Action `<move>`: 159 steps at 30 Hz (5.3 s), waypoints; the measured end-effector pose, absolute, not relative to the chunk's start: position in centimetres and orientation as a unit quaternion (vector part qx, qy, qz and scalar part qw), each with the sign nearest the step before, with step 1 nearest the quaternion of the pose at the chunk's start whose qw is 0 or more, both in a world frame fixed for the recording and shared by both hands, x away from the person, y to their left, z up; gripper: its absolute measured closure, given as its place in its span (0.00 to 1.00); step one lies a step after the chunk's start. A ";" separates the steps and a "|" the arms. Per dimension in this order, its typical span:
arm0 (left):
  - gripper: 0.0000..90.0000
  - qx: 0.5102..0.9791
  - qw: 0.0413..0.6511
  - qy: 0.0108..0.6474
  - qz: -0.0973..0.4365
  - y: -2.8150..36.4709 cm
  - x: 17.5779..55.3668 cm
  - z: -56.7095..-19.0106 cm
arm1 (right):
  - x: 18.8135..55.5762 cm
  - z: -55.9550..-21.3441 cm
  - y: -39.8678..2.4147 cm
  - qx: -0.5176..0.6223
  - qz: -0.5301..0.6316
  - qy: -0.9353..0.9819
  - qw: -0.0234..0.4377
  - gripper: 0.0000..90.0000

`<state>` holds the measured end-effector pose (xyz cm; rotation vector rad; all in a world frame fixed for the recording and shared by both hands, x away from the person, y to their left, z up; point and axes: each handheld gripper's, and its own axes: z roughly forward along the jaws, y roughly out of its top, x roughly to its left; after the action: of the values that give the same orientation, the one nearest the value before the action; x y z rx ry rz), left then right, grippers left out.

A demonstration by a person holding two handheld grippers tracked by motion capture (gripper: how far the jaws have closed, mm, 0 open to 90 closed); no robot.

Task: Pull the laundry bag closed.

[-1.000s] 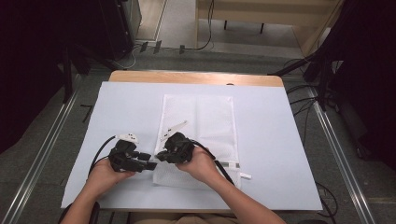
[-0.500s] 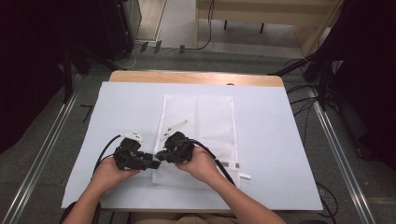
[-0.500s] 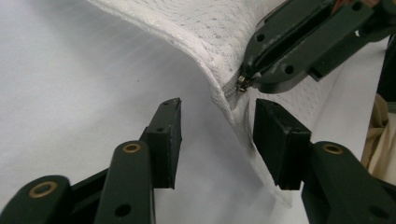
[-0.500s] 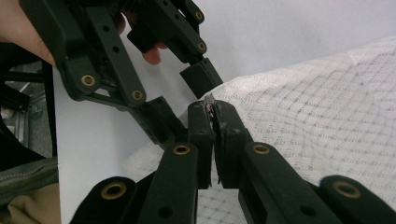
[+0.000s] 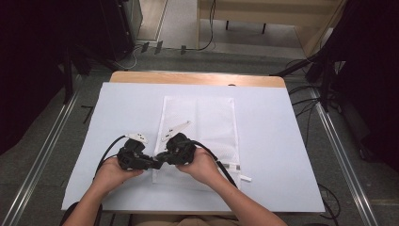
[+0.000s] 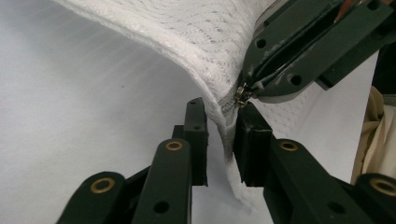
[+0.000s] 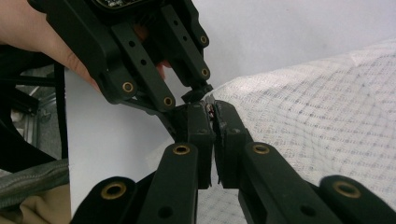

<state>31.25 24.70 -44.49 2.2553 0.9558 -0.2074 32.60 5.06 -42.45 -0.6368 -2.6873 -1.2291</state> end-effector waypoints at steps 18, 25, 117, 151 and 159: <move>0.97 0.867 0.323 0.368 -0.093 24.5 31.3 -44.5 | 32.8 -43.0 5.0 -0.200 -0.397 -0.894 0.060 0.98; 0.98 0.866 0.323 0.369 -0.096 24.6 31.3 -44.5 | 32.7 -43.4 4.9 -0.187 -0.401 -0.895 0.050 0.98; 0.98 0.866 0.342 0.358 -0.070 25.6 30.8 -43.9 | 33.8 -44.2 -3.4 -0.209 -0.400 -0.891 0.043 0.98; 0.98 0.862 0.344 0.367 -0.067 26.0 30.7 -43.8 | 33.8 -44.3 -6.6 -0.232 -0.381 -0.894 0.032 0.98; 0.98 0.862 0.343 0.367 -0.067 26.1 30.7 -43.8 | 33.7 -44.3 -7.4 -0.234 -0.380 -0.894 0.029 0.98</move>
<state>30.69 26.07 -43.78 2.2399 0.9529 -0.1745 33.67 -7.36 -44.25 -0.7236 -2.7600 -1.1713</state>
